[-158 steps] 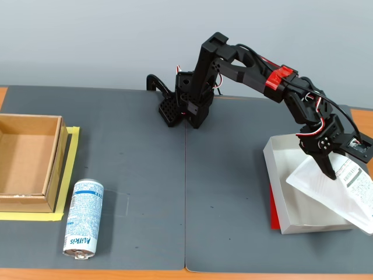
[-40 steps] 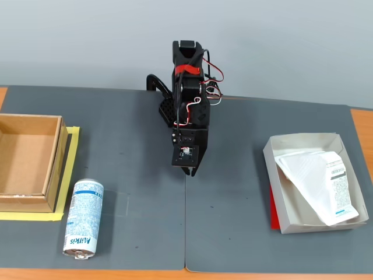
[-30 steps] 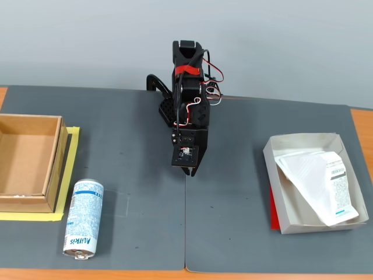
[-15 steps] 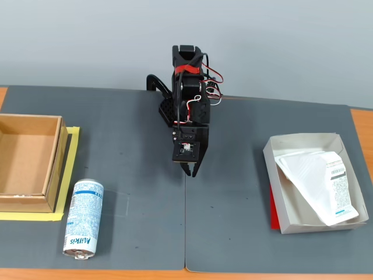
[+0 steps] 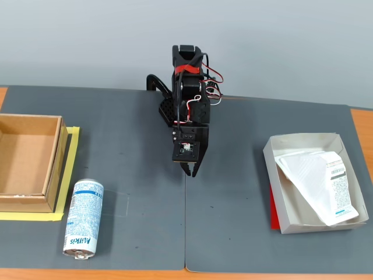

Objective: Pick the sandwich and put it in the gray box

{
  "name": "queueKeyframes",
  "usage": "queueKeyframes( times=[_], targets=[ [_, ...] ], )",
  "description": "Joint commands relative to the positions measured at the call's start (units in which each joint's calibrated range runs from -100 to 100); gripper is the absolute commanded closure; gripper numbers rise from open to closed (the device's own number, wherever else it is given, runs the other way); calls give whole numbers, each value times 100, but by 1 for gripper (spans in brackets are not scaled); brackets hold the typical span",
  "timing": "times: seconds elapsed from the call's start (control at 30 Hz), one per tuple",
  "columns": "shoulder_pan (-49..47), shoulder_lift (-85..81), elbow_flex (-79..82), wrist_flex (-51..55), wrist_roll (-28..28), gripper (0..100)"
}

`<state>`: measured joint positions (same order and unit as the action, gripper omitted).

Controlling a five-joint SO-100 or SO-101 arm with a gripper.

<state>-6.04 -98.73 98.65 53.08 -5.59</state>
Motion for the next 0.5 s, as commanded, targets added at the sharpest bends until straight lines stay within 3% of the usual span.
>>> queueKeyframes(
  times=[0.0,0.47],
  targets=[
    [26,-51,35,-39,4,98],
    [26,-51,44,-56,-6,98]
  ],
)
